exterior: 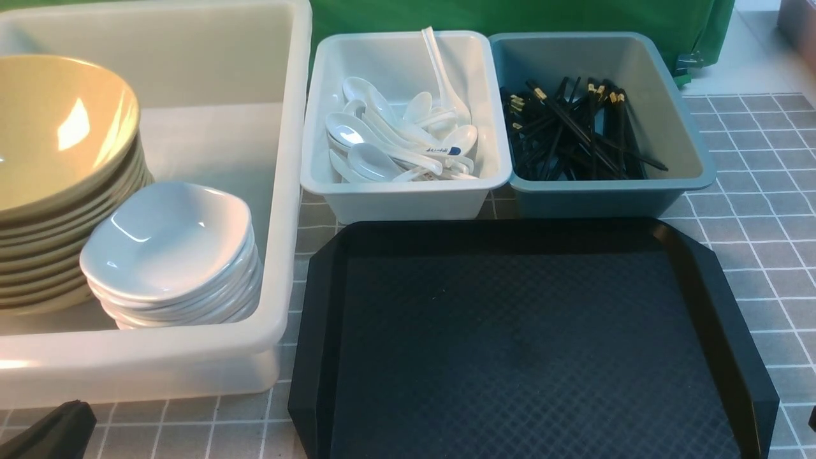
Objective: On grey table put chopsticks spoon bowls plates into blue grey white boxes.
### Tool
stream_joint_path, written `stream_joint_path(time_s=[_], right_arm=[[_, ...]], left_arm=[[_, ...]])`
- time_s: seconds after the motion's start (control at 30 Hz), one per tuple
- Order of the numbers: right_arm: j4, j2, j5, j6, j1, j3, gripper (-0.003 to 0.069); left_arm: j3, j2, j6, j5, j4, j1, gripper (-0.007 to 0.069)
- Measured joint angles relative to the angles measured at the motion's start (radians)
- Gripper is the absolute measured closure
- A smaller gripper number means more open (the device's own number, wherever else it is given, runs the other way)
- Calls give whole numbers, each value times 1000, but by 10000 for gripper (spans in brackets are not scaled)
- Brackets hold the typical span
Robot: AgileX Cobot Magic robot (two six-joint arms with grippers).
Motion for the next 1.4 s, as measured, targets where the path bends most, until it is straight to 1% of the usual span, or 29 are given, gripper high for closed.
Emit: stream_joint_path(time_s=[0.07,0.17,0.23,0.27,0.3,0.33,0.4,0.47,0.67,1.4], right_arm=[[-11,-13,-8,1,-21,9,600],[-21,-24,-52,2,-143,63,599],[6,-24,-81,3,-215,89,597],[38,-24,-98,3,-267,97,597],[42,-24,-103,3,-274,98,597],[63,-24,-105,3,-313,98,597],[76,-24,-88,3,-343,98,595],[82,-24,-62,-2,-360,98,591],[86,-24,-60,-14,-389,98,580],[86,-24,-60,-20,-394,98,561]], left_arm=[[1,0,0,0,0,0,633],[1,0,0,-1,0,0,633],[1,0,0,-1,1,0,633],[1,0,0,-1,1,0,633],[1,0,0,-1,1,0,633],[1,0,0,-2,1,0,633],[1,0,0,-2,1,0,633],[1,0,2,-2,1,0,633],[1,0,3,-2,1,0,633],[1,0,8,-2,1,0,633]])
